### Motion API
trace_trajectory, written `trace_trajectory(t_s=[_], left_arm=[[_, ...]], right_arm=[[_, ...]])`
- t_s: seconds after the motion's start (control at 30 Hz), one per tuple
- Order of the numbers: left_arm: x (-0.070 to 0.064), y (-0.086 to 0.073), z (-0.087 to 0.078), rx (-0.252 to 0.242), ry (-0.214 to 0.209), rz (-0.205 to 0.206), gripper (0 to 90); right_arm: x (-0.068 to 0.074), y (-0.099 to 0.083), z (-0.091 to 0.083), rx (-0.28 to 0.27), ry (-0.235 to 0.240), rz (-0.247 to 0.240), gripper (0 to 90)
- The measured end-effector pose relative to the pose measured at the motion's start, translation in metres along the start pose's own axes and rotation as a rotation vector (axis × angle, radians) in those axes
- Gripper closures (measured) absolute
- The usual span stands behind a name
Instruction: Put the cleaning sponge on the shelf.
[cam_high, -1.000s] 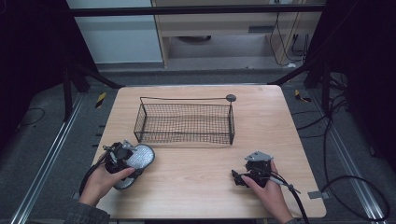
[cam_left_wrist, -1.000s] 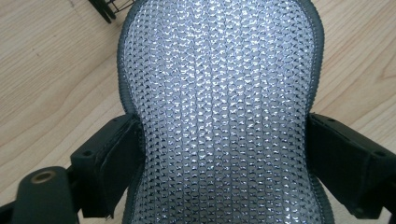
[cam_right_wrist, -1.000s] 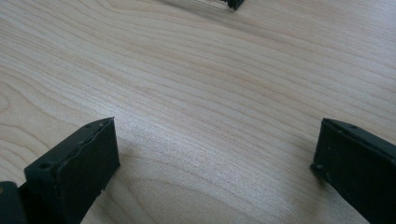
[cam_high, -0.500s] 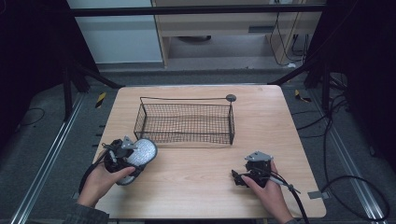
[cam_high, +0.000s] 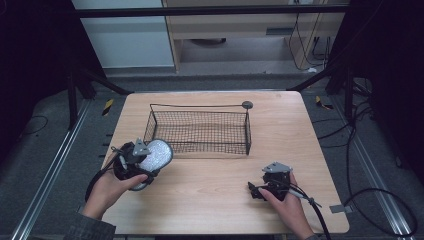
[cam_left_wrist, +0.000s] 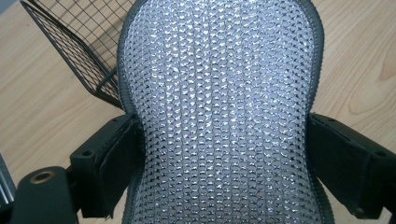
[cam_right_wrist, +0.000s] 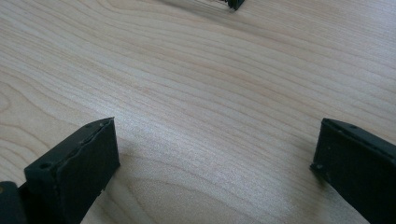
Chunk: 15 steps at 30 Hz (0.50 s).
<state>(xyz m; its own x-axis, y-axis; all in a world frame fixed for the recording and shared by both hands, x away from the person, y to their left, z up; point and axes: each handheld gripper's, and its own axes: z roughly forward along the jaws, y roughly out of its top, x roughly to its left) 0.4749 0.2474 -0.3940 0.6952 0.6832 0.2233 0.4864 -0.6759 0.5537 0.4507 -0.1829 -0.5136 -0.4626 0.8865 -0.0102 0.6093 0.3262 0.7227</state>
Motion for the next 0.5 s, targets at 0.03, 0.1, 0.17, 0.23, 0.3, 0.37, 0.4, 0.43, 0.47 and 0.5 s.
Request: trace_trajectory(t_s=[0.03, 0.1, 0.17, 0.23, 0.3, 0.37, 0.4, 0.43, 0.47, 0.5], left_arm=[[0.001, 0.003, -0.001, 0.007, 0.007, 0.006, 12.0], [0.002, 0.010, -0.003, 0.012, 0.015, 0.021, 12.0], [0.003, 0.016, -0.005, 0.015, 0.025, 0.037, 12.0], [0.003, 0.024, -0.007, 0.022, 0.035, 0.064, 12.0], [0.004, 0.031, -0.007, 0.016, 0.038, 0.095, 12.0], [0.005, 0.037, -0.007, 0.008, 0.036, 0.120, 12.0], [0.006, 0.041, -0.006, 0.006, 0.037, 0.130, 12.1], [0.007, 0.043, -0.005, 0.008, 0.041, 0.138, 12.1], [0.008, 0.046, -0.005, 0.017, 0.049, 0.153, 12.0], [0.008, 0.049, -0.004, 0.022, 0.052, 0.166, 12.0]], right_arm=[[0.000, 0.000, 0.000, 0.000, 0.000, 0.000, 0.4], [0.000, 0.000, 0.000, 0.000, 0.000, 0.000, 0.4], [0.000, 0.000, 0.000, 0.000, 0.000, 0.000, 0.4], [0.000, 0.000, 0.000, 0.000, 0.000, 0.000, 0.4], [0.000, 0.000, 0.000, 0.000, 0.000, 0.000, 0.4], [0.000, 0.000, 0.000, 0.000, 0.000, 0.001, 0.4], [0.000, 0.000, 0.000, 0.000, 0.000, 0.000, 0.4], [0.000, 0.000, 0.000, 0.001, 0.001, 0.006, 0.4], [0.000, 0.000, 0.000, 0.000, 0.000, 0.000, 0.4], [0.000, 0.000, 0.000, 0.000, 0.000, 0.000, 0.4]])
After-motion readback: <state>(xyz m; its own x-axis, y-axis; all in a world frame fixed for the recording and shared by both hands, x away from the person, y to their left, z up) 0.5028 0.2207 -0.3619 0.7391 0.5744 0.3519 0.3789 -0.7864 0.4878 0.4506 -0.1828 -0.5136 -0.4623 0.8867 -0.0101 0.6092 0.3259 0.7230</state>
